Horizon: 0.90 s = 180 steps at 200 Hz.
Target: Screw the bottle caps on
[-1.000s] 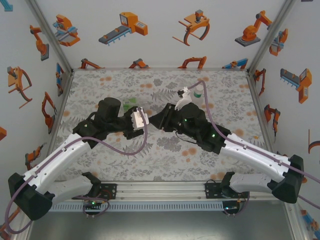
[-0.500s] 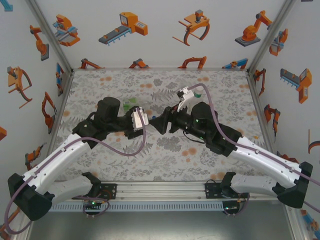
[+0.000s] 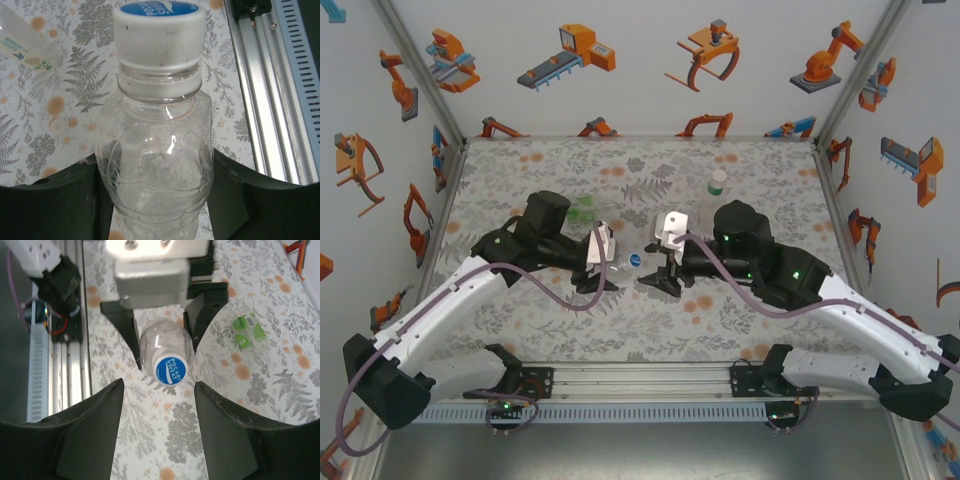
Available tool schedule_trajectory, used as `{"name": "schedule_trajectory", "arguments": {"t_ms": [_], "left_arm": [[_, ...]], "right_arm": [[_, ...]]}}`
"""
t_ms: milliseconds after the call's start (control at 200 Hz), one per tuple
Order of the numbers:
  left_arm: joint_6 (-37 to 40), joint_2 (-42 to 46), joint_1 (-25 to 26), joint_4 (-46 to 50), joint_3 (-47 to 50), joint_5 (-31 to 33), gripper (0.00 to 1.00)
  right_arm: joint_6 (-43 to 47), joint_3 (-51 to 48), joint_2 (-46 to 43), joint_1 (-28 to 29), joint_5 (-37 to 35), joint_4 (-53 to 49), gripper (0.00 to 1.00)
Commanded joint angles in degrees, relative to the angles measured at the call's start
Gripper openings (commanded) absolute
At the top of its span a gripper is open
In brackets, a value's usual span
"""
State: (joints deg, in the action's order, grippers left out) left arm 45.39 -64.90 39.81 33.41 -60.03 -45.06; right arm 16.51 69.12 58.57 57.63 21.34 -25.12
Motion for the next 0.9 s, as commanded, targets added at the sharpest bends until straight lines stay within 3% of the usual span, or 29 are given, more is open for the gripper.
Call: {"name": "schedule_trajectory", "arguments": {"t_ms": [0, 426, 896], "left_arm": [[2.05, -0.82, 0.49, 3.35, -2.04, -4.04, 0.0], [3.17, -2.25, 1.01, 6.32, -3.43, -5.65, 0.0], [3.48, -2.5, 1.02, 6.49, -3.52, -5.66, 0.0]], "right_arm": [[8.66, 1.99, 0.32, 0.33, 3.77, -3.64, 0.55], [12.29, 4.74, 5.64, 0.37, 6.21, -1.7, 0.52], [13.24, 4.21, 5.77, 0.37, 5.39, -2.21, 0.24]]}}
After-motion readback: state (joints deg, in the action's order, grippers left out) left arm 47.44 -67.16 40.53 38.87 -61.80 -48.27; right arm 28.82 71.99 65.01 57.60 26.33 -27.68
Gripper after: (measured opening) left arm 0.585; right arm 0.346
